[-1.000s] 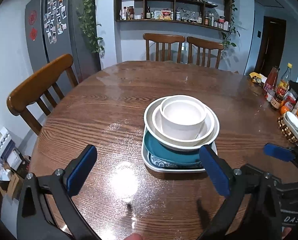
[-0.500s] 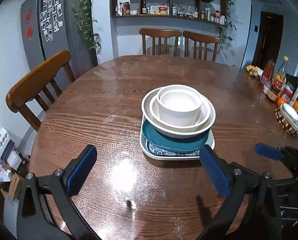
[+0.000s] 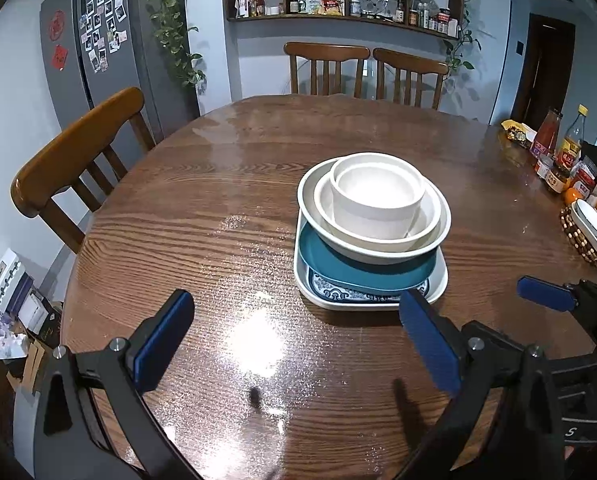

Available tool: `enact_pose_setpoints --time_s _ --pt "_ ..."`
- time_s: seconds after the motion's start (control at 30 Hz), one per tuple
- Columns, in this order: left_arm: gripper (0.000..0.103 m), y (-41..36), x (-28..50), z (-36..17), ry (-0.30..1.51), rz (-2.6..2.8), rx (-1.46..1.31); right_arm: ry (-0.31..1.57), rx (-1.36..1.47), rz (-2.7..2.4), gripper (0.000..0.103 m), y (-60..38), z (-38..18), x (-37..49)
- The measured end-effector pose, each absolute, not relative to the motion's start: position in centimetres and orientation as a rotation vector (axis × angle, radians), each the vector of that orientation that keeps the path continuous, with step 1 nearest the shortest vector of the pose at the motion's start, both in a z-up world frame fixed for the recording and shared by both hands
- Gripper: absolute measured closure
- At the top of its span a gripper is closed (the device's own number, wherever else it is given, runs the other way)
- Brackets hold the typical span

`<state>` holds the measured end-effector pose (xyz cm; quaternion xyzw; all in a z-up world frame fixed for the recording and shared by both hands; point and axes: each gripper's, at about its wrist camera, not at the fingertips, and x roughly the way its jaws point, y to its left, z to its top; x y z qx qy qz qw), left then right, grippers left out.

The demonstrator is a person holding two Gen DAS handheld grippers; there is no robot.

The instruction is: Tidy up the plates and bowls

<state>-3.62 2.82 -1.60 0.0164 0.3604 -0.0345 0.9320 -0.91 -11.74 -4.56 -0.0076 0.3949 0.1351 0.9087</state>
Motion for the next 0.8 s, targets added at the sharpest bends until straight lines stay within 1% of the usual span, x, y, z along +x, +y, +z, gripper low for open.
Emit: enact_pose_setpoints --time_s 0.8 --pt "0.001 2.57 -2.99 -2.24 0.763 -0.067 0.061 0.844 -0.024 0.283 0.018 -11.09 -5.18 -0.22"
